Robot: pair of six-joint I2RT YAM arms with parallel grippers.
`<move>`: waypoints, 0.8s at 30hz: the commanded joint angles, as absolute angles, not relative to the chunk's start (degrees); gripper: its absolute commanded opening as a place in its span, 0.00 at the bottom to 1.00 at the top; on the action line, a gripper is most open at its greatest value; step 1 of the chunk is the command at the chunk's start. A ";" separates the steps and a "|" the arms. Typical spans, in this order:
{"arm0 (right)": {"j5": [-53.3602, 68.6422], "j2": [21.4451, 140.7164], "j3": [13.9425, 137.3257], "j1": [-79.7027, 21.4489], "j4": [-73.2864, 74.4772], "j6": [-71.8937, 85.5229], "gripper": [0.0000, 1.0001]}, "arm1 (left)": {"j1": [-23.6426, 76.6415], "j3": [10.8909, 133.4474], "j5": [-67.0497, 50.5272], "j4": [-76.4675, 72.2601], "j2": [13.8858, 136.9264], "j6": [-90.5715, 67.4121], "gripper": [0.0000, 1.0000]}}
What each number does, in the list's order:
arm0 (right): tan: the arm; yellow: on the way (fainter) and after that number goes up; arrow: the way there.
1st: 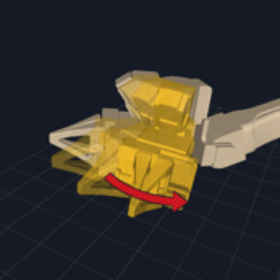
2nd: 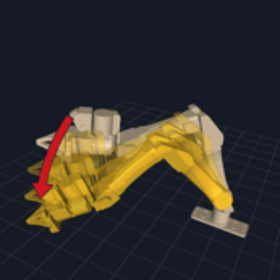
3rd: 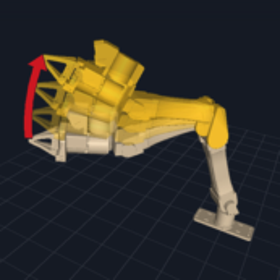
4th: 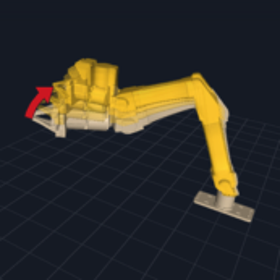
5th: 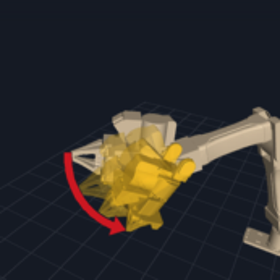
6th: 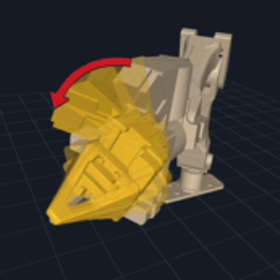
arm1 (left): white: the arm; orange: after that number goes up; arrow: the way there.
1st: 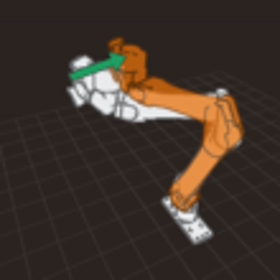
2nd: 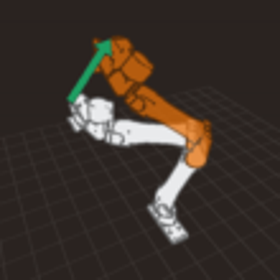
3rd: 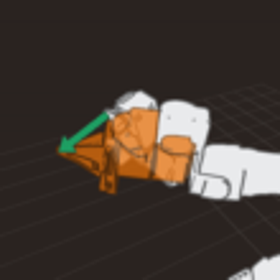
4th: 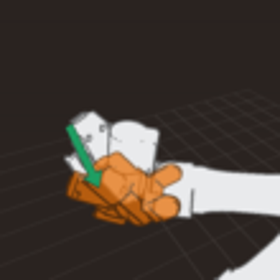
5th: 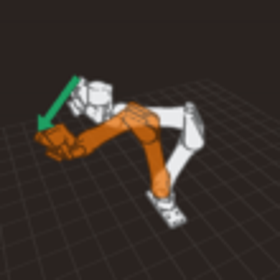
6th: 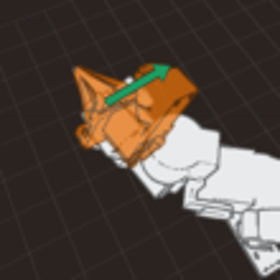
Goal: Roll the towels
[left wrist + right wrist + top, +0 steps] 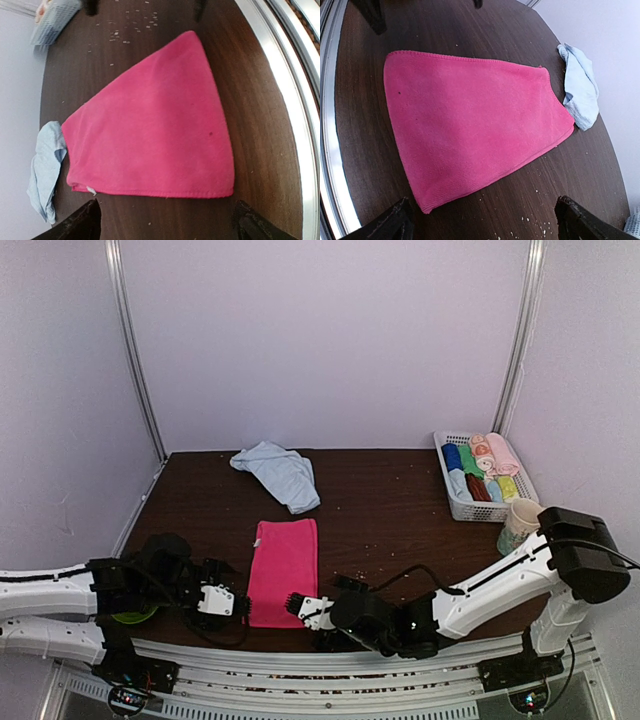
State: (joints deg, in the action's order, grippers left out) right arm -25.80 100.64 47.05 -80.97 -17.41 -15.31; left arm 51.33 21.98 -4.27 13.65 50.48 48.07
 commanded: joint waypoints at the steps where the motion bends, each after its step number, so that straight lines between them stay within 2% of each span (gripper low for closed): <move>1: -27.30 98.04 45.95 -80.77 -18.25 -16.05 1.00 | 58.00 21.97 5.29 7.03 60.08 48.08 0.93; 5: -27.09 99.63 45.59 -81.18 -19.03 -18.17 1.00 | 61.04 21.89 9.68 4.51 66.46 47.83 0.92; 10: -27.74 104.54 47.58 -82.43 -20.20 -22.54 0.99 | 61.17 21.16 9.47 2.55 66.54 47.49 0.89; 22: -28.41 111.54 53.59 -83.86 -16.17 -28.00 0.93 | 62.22 21.70 9.92 1.73 71.28 45.64 0.66; 24: -28.06 112.21 54.57 -83.90 -14.78 -28.32 0.87 | 62.31 21.35 9.65 1.59 71.00 45.41 0.54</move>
